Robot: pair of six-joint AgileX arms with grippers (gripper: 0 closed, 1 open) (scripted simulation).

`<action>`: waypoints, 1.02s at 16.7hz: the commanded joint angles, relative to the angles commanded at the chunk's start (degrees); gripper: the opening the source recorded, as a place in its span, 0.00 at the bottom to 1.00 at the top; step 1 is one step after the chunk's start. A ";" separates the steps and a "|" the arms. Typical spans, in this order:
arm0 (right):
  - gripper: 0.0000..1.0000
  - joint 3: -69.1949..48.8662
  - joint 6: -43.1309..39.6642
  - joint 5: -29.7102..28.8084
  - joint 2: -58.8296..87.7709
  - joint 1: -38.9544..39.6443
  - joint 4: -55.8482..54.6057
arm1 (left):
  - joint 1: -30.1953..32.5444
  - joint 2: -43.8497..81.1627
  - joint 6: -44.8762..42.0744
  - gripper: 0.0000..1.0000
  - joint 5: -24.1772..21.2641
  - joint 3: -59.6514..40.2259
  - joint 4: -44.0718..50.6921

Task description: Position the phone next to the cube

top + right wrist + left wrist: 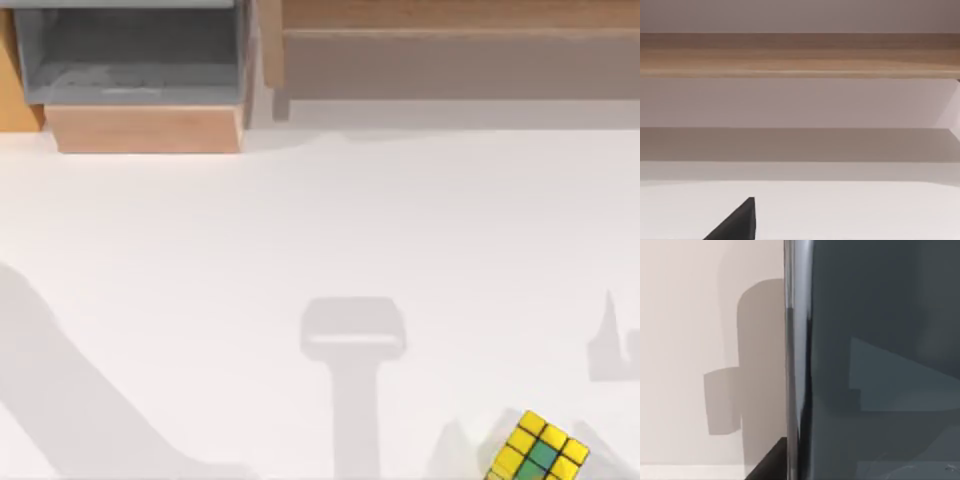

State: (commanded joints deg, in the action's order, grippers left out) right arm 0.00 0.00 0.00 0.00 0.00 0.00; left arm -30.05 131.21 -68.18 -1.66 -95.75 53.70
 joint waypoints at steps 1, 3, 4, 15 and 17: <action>1.00 0.00 0.00 0.00 0.00 0.00 0.00 | 0.00 0.00 0.00 0.10 0.00 0.00 0.00; 1.00 0.00 0.00 0.00 0.00 0.00 0.00 | 0.00 0.00 0.00 0.00 0.00 0.00 0.00; 1.00 0.00 0.00 0.00 0.00 0.00 0.00 | 0.00 0.00 0.00 0.00 0.00 0.00 0.00; 1.00 0.00 0.00 0.00 0.00 0.00 0.00 | 0.12 -2.18 0.39 0.00 -0.41 -1.58 4.11; 1.00 0.00 0.00 0.00 0.00 0.00 0.00 | 0.13 -2.63 0.41 0.00 -0.40 -2.13 4.76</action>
State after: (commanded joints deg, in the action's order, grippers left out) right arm 0.00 0.00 0.00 0.00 0.00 0.00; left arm -29.92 128.58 -67.77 -2.07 -97.88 58.46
